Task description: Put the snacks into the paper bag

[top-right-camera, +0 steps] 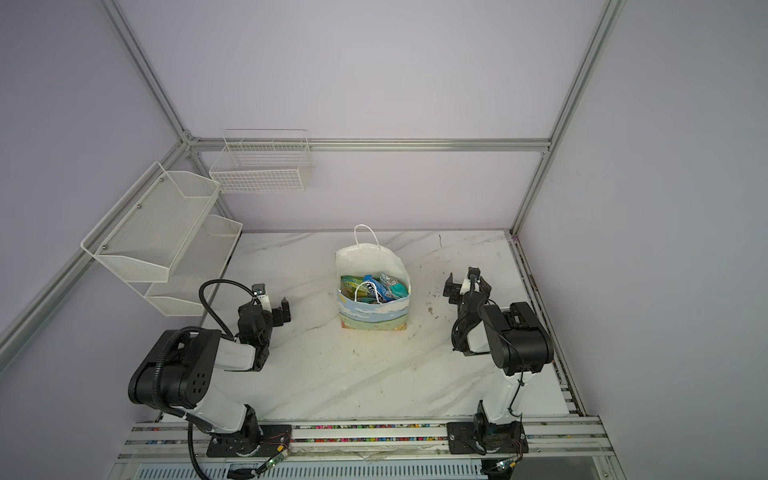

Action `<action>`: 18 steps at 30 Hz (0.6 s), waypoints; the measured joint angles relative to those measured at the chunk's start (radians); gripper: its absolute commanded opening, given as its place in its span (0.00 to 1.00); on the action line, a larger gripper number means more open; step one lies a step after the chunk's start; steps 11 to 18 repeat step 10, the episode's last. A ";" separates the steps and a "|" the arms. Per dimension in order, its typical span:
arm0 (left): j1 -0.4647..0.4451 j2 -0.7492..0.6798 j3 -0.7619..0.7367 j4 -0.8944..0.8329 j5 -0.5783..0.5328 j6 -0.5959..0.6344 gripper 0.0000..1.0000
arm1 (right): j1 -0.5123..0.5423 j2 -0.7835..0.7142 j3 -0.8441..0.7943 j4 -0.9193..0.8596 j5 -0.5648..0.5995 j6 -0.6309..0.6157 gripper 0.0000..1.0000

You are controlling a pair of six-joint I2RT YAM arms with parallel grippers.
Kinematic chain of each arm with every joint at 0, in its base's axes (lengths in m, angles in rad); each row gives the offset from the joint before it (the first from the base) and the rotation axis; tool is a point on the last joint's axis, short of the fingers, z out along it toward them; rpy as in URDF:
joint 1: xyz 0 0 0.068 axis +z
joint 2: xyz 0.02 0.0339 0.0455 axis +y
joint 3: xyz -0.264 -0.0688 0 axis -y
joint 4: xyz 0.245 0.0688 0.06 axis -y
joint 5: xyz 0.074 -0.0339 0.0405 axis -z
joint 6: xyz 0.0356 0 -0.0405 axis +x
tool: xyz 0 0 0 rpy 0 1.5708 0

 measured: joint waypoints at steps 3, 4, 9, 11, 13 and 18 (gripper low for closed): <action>0.000 0.000 0.000 0.001 0.004 0.000 1.00 | 0.000 0.000 0.000 0.000 0.000 0.000 0.97; 0.000 0.000 0.000 0.001 0.005 0.000 1.00 | 0.000 0.000 0.000 0.000 0.000 0.000 0.97; 0.000 0.000 0.000 0.001 0.008 0.000 1.00 | 0.000 0.000 0.000 -0.002 -0.004 0.000 0.97; 0.000 0.000 0.000 0.001 0.009 0.000 1.00 | 0.000 0.000 0.000 -0.002 -0.004 0.000 0.97; 0.000 0.000 0.000 0.001 0.009 0.000 1.00 | 0.000 0.000 0.000 -0.002 -0.004 0.000 0.97; 0.000 0.000 0.000 0.001 0.009 0.000 1.00 | 0.000 0.000 0.000 -0.002 -0.004 0.000 0.97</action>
